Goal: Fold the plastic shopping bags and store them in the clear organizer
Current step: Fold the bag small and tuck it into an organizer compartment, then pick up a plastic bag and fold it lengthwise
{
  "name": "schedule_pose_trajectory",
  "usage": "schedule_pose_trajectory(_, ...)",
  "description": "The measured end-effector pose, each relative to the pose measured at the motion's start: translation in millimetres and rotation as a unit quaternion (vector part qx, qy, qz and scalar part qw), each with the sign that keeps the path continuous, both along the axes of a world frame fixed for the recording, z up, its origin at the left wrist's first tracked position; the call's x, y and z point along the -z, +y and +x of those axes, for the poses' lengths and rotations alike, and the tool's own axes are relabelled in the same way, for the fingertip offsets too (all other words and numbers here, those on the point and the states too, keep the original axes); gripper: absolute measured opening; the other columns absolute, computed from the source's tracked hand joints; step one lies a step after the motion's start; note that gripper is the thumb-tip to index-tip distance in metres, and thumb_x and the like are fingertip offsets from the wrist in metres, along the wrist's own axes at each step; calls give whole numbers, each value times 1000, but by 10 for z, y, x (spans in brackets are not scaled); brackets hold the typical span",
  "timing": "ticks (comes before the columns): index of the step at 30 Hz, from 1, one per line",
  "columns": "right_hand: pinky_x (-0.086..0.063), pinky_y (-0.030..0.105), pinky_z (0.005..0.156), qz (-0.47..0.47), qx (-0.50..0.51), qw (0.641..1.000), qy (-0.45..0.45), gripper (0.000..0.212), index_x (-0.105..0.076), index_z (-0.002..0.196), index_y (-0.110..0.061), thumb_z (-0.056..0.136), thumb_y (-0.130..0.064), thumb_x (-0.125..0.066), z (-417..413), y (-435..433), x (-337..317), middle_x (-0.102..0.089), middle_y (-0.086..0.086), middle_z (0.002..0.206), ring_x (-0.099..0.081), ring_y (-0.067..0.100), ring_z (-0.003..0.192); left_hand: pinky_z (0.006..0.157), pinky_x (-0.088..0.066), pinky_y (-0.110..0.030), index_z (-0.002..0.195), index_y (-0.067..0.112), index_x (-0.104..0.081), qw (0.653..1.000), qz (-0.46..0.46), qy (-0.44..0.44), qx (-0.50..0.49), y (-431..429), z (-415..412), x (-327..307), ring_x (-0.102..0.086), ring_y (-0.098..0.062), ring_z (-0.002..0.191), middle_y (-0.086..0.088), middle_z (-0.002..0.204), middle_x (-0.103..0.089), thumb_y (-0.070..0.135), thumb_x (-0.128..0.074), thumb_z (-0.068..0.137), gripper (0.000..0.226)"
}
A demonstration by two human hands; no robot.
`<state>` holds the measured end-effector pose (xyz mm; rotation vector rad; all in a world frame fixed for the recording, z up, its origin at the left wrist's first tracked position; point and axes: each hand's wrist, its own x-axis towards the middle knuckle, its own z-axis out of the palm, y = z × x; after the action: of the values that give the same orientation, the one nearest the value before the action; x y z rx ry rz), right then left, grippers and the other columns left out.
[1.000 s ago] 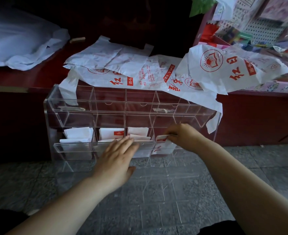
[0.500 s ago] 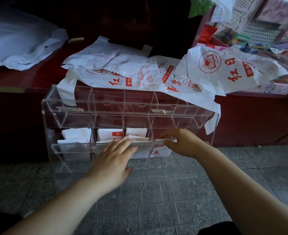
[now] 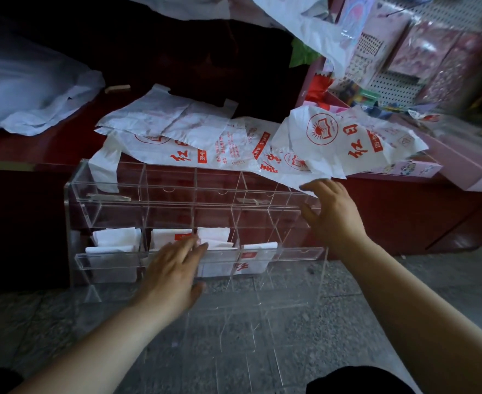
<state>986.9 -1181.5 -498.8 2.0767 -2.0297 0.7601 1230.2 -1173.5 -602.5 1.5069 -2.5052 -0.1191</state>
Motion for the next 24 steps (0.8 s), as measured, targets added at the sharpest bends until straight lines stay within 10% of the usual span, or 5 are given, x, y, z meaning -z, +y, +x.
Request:
schedule_pose_trajectory(3,-25,33,104,109,52,984,130,47,-44,132,-9,87,-15,-56,-68,-190,-79,-40,9,139,-33,27,129,109,-25,-39,138,6,-38,1000,13,18,-20,18,17,-79,-40,-30,132,-9,143,-38,35,-76,70,83)
schedule_pose_trajectory(10,-43,35,82,112,101,986,70,26,-65,109,-6,88,-5,-49,-146,-258,-119,-64,14,111,-55,32,105,68,-54,-31,95,15,-73,997,37,-67,28,-32,137,-15,-71,-15,82,0,93,-73,53,-87,17,89)
schedule_pose_trajectory(17,-36,34,95,145,59,977,144,41,-47,131,-11,90,-10,-51,-228,-296,-120,-49,8,133,-42,25,122,114,3,-28,147,21,2,998,56,19,6,37,91,-143,-1,-12,143,4,156,1,40,-42,93,72)
schedule_pose_trajectory(24,-44,35,85,165,47,957,235,28,-57,115,-9,90,-1,-46,-347,-359,-108,-58,8,116,-50,24,110,114,1,-27,147,24,-3,998,63,2,-2,-31,84,-173,-4,-11,143,7,155,-3,42,-43,93,70)
